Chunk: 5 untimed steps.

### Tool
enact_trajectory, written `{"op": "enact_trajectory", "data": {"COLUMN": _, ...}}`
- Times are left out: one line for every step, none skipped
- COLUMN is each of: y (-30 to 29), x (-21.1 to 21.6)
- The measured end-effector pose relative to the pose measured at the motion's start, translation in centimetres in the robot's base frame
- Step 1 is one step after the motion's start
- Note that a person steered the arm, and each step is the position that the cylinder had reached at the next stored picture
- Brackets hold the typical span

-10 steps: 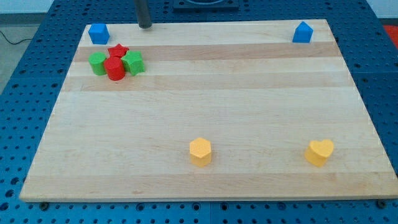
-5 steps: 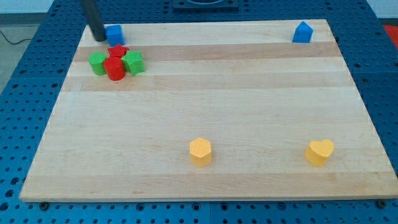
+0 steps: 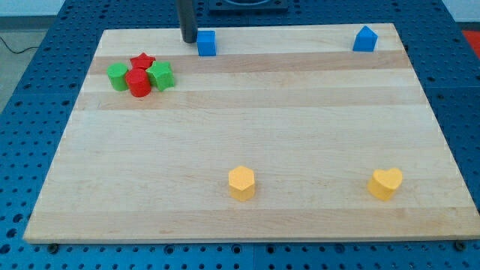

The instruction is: Place the blue cube diagonally below the bottom left side of the blue triangle

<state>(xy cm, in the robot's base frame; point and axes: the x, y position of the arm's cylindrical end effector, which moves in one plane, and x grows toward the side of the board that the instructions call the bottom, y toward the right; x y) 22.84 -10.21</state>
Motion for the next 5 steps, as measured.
{"op": "enact_trajectory", "data": {"y": 3.1, "x": 4.1}}
{"op": "enact_trajectory", "data": {"y": 6.9, "x": 8.7}}
{"op": "enact_trajectory", "data": {"y": 10.4, "x": 12.7}}
{"op": "enact_trajectory", "data": {"y": 8.3, "x": 13.0}}
{"op": "enact_trajectory", "data": {"y": 3.0, "x": 13.1}}
